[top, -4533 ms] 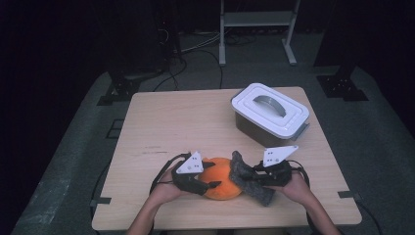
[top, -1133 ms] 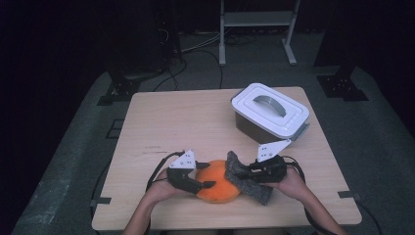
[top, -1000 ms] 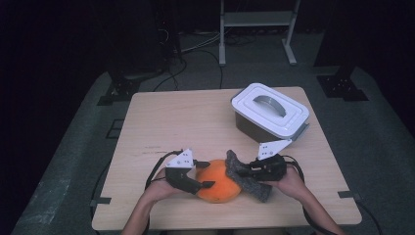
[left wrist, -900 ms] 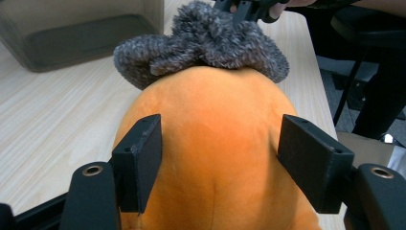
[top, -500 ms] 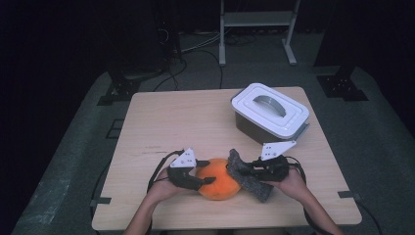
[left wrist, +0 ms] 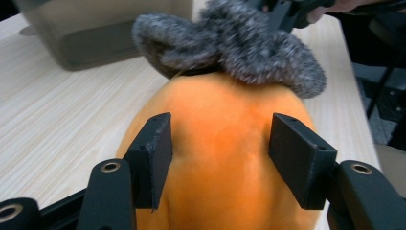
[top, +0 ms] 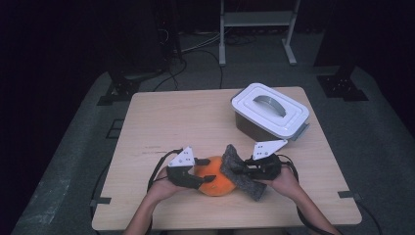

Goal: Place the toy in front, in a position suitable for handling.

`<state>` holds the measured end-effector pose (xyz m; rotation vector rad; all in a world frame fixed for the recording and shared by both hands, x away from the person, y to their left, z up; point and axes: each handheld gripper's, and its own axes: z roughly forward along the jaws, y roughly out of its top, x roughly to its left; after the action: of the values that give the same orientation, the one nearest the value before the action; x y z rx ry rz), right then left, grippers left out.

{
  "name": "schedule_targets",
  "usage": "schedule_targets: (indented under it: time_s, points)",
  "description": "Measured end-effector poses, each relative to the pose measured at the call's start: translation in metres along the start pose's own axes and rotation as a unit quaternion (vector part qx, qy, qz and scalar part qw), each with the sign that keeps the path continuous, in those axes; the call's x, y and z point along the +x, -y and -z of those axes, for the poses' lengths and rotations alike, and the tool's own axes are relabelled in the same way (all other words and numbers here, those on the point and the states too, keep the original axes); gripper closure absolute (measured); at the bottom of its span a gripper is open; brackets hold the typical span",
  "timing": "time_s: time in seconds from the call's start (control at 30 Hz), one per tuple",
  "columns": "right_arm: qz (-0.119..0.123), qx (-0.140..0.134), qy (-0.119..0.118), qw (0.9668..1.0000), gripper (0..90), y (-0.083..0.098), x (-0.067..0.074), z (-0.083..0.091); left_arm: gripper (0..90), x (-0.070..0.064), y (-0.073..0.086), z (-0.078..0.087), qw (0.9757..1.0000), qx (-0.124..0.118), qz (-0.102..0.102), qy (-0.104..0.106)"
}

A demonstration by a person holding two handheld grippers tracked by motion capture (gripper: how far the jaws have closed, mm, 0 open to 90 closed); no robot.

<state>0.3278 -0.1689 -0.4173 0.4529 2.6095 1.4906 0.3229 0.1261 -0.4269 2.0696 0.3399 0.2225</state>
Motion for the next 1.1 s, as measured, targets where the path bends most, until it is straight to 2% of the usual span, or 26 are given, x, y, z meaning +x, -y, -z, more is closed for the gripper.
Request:
schedule_targets:
  time_s: [0.07, 0.2, 0.27, 0.33, 0.4, 0.47, 0.57, 0.77, 0.83, 0.93, 1.1]
  points:
    - [-0.003, 0.008, 0.008, 0.9999, 78.1, 0.006, -0.003, 0.003, 40.8, 0.001, 0.001, -0.001, 0.9999, -0.002, 0.01, -0.007]
    - [-0.016, 0.021, 0.017, 0.9995, 78.1, 0.016, -0.004, 0.01, 41.0, 0.0, 0.0, -0.004, 0.9998, 0.002, 0.007, -0.016]
    - [-0.008, 0.008, 0.013, 0.9999, 78.1, 0.01, 0.002, 0.013, 41.0, 0.003, 0.001, -0.004, 0.9995, 0.001, 0.015, -0.026]
    - [0.005, -0.001, 0.004, 1.0, 78.1, 0.003, 0.007, 0.012, 41.0, 0.005, 0.003, -0.003, 0.9993, -0.003, 0.027, -0.027]
    - [0.019, 0.003, -0.004, 0.9998, 78.1, -0.004, 0.012, 0.006, 41.0, 0.006, 0.004, -0.003, 0.9991, -0.004, 0.031, -0.029]
    - [0.023, 0.016, -0.004, 0.9996, 78.1, -0.003, 0.013, 0.001, 40.7, 0.006, 0.004, -0.003, 0.999, -0.003, 0.03, -0.034]
    - [0.015, 0.015, -0.006, 0.9998, 78.1, 0.005, 0.01, 0.001, 40.4, 0.006, 0.004, -0.004, 0.999, -0.005, 0.032, -0.032]
    - [0.002, 0.035, 0.006, 0.9994, 78.1, 0.02, 0.005, 0.012, 40.0, 0.006, 0.003, -0.004, 0.9989, -0.005, 0.035, -0.031]
    - [-0.003, 0.014, 0.006, 0.9999, 78.1, 0.016, 0.004, 0.016, 39.9, 0.007, 0.004, -0.004, 0.9989, -0.006, 0.036, -0.028]
    - [0.0, -0.001, 0.007, 1.0, 78.1, 0.004, 0.003, 0.015, 40.0, 0.007, 0.004, -0.004, 0.999, -0.006, 0.036, -0.025]
    - [0.006, 0.012, -0.003, 0.9999, 78.1, 0.002, 0.003, 0.001, 39.8, 0.006, 0.005, -0.003, 0.999, -0.004, 0.035, -0.026]
